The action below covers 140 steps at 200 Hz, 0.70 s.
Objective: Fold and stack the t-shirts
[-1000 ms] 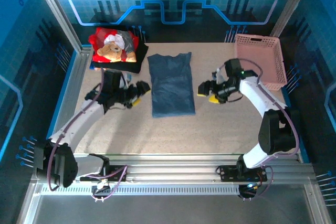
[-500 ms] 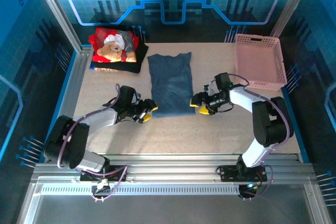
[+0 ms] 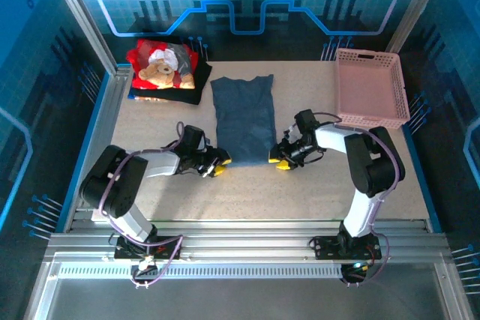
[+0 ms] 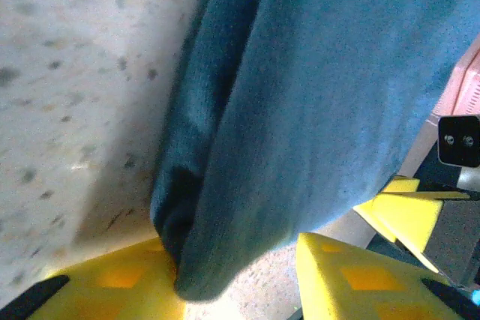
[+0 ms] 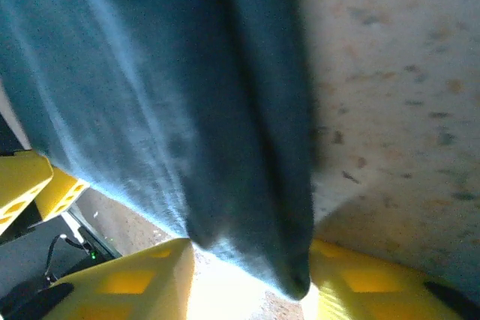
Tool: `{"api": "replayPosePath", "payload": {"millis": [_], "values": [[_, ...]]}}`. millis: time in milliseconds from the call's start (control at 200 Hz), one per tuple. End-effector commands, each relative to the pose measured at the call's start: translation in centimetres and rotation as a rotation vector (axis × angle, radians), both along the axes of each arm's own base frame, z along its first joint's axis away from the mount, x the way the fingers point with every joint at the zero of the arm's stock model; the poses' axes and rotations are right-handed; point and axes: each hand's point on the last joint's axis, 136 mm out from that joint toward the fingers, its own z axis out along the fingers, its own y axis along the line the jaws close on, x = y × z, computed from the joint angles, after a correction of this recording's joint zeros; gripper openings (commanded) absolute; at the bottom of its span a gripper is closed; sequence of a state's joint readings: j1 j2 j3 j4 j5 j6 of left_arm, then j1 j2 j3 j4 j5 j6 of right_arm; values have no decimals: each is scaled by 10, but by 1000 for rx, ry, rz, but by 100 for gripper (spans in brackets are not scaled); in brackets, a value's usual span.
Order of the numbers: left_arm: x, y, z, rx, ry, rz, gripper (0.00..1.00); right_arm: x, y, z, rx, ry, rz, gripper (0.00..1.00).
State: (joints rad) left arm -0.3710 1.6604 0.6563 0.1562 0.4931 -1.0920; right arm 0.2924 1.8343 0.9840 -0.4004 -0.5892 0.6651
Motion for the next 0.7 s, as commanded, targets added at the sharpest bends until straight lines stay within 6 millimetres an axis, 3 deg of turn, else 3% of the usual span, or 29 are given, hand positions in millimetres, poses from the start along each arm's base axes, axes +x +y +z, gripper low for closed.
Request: {"api": "replayPosePath", "payload": {"millis": [0, 100, 200, 325, 475, 695], "values": [[6, -10, 1, -27, -8, -26, 34, 14, 8, 0, -17, -30, 0, 26], [6, -10, 0, -12, -3, -34, 19, 16, 5, 2, -39, -27, -2, 10], [3, -6, 7, 14, -10, -43, 0, 12, 0, 9, -59, -25, 2, 3], [-9, 2, 19, 66, -21, -58, 0, -1, -7, 18, -87, -4, 2, 0], [-40, 5, 26, 115, -15, -77, 0, -30, -12, 28, -108, 32, 0, 0], [-106, -8, 31, 167, 14, -122, 0, -103, -11, 43, -147, 97, 73, 0]]}}
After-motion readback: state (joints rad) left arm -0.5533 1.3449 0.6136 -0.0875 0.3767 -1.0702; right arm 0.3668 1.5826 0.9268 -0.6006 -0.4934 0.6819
